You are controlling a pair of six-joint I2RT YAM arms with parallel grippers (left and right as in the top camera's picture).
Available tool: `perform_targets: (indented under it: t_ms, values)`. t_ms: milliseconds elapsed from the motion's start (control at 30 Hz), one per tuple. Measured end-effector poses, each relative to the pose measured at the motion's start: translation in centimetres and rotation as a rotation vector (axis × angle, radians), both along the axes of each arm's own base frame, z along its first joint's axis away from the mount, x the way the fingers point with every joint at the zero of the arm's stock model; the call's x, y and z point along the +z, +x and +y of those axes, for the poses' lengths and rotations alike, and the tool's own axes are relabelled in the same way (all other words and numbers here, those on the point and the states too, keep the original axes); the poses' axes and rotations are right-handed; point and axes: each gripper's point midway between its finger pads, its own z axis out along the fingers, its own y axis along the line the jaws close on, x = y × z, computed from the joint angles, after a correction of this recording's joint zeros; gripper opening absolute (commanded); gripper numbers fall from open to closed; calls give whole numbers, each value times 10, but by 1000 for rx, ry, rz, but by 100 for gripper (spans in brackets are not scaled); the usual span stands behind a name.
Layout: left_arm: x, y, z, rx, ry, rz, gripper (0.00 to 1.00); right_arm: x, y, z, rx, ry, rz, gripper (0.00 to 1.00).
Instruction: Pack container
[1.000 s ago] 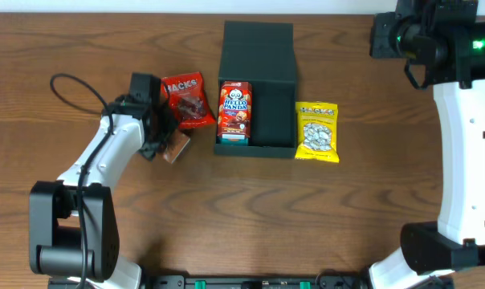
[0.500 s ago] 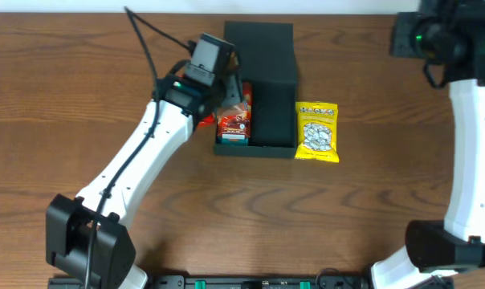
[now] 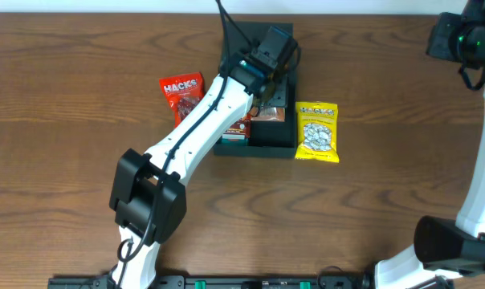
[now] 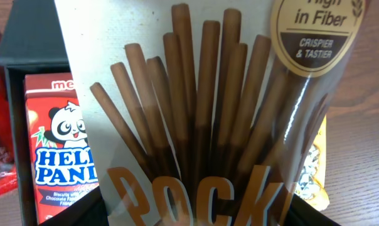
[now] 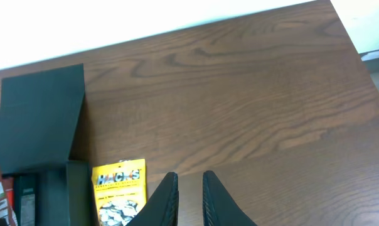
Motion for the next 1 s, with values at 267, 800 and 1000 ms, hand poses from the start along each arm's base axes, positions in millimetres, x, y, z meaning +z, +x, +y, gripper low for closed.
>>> perform_targets:
  t_ms: [267,800,1000]
  values:
    - [-23,-11,-6,-17,-10,101,40,0,0,1,2,2,0,15]
    - [-54,-31,-14,39,-37,257,95,0,0,1,2,2,0,15]
    - [-54,-32,-15,35,-41,261,96,0,0,1,2,2,0,15]
